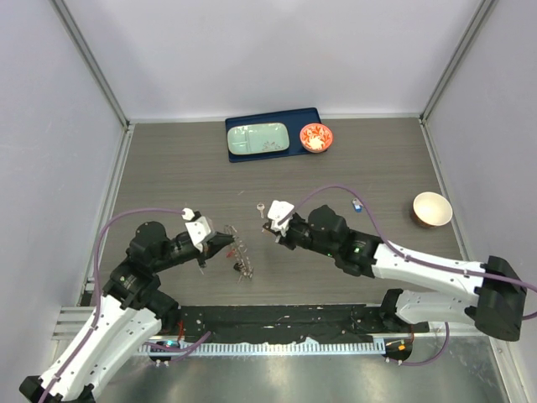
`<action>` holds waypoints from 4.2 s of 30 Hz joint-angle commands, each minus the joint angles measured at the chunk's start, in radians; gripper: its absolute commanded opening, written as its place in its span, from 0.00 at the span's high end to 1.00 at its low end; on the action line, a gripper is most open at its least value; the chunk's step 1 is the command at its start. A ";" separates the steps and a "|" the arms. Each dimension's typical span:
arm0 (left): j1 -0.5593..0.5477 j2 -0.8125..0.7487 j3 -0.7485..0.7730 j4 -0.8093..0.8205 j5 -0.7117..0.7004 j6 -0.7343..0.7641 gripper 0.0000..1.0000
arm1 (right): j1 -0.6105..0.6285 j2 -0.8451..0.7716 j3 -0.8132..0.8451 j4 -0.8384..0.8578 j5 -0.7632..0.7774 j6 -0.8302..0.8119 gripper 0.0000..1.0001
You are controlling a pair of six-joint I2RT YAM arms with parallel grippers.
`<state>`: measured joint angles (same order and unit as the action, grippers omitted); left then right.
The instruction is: Put the keys on the keyring
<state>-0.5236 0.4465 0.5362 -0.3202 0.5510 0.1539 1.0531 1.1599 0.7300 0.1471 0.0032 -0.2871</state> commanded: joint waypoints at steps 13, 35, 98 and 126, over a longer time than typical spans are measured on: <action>-0.001 0.049 -0.016 0.342 0.158 -0.102 1.00 | -0.071 -0.140 -0.049 0.124 -0.362 -0.077 0.99; 0.000 0.166 0.005 0.323 0.268 0.029 1.00 | -0.119 -0.095 -0.032 0.143 -0.500 -0.046 0.99; 0.011 0.193 0.011 0.306 0.349 0.044 1.00 | -0.119 -0.075 -0.029 0.126 -0.580 -0.037 0.99; 0.011 0.195 0.011 0.314 0.353 0.032 1.00 | -0.117 -0.083 -0.037 0.138 -0.568 -0.027 0.99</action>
<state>-0.5156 0.6510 0.5133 -0.0704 0.8871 0.1905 0.9348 1.0874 0.6750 0.2390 -0.5777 -0.3180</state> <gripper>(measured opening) 0.011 0.030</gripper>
